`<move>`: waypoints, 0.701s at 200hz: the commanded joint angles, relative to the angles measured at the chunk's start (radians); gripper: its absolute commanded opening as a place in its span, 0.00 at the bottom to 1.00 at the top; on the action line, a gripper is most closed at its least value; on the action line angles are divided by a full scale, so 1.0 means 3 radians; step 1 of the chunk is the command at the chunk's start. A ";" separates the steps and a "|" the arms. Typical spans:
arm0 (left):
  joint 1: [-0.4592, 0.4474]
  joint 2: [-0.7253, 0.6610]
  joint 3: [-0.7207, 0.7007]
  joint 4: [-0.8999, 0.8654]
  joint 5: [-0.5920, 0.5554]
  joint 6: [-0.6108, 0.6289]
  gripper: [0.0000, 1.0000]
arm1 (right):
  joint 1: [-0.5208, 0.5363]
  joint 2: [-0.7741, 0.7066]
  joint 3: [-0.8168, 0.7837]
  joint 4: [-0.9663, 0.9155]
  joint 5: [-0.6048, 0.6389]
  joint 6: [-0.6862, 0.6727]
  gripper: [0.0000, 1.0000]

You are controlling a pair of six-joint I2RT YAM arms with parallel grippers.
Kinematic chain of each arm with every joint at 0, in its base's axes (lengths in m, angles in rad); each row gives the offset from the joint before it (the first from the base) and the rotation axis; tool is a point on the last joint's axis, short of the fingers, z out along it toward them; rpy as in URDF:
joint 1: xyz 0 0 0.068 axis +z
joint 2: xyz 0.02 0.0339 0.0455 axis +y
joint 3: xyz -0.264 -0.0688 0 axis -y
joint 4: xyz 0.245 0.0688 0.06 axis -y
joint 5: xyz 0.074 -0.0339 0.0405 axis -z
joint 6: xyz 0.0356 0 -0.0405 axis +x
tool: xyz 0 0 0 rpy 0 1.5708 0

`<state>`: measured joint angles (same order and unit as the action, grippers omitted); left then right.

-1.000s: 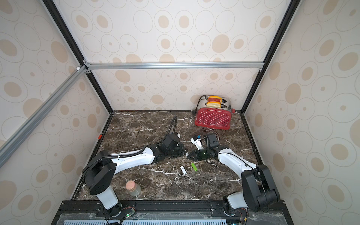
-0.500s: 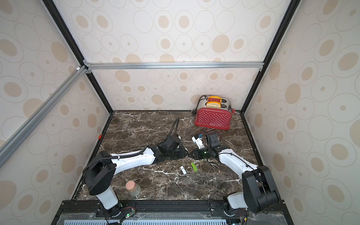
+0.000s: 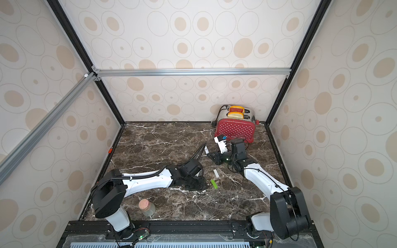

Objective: Close the usb drive cover
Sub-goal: Close the cover of the USB drive, then place the USB drive at the center of the board.

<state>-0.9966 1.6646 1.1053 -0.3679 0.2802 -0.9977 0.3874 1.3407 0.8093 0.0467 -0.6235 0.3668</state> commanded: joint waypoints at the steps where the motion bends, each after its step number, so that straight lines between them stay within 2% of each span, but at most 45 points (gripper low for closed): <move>1: 0.0046 -0.0324 0.0104 -0.0323 -0.0313 0.0206 0.51 | -0.0012 0.0009 0.0040 -0.0029 0.0161 -0.0005 0.00; 19: 0.0131 -0.0489 0.0130 -0.0513 -0.0525 0.0303 0.52 | -0.0017 0.0053 0.0096 -0.0186 0.0401 -0.0009 0.00; 25: 0.0179 -0.0544 0.0139 -0.0605 -0.0615 0.0318 0.59 | -0.0018 0.0070 0.0123 -0.0291 0.0556 -0.0009 0.00; 33: 0.0270 -0.0615 0.0119 -0.0676 -0.0705 0.0328 0.61 | -0.0018 0.0101 0.0180 -0.0442 0.0762 -0.0013 0.00; 64: 0.0605 -0.0898 0.0083 -0.0858 -0.1032 0.0407 0.80 | -0.0015 0.0290 0.0434 -0.1066 0.1577 -0.0050 0.00; 81: 0.0668 -0.0973 0.0226 -0.1153 -0.1353 0.0535 0.85 | -0.0017 0.0408 0.0499 -0.1245 0.1819 -0.0048 0.00; 93: 0.0678 -0.0992 0.0344 -0.1351 -0.1674 0.0554 0.98 | -0.0015 0.0498 0.0537 -0.1345 0.1934 -0.0015 0.00; 118: 0.0738 -0.1023 0.0453 -0.1498 -0.2029 0.0629 0.99 | -0.0016 0.0719 0.0636 -0.1588 0.2170 0.0034 0.00; 140: 0.0925 -0.1018 0.0469 -0.1564 -0.2060 0.0644 0.99 | -0.0018 0.0853 0.0659 -0.1693 0.2272 0.0068 0.00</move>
<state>-0.7742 1.3739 1.2095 -0.7452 -0.2325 -0.8398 0.3866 1.5604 0.9794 -0.3569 -0.0360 0.3672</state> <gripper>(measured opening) 0.990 0.164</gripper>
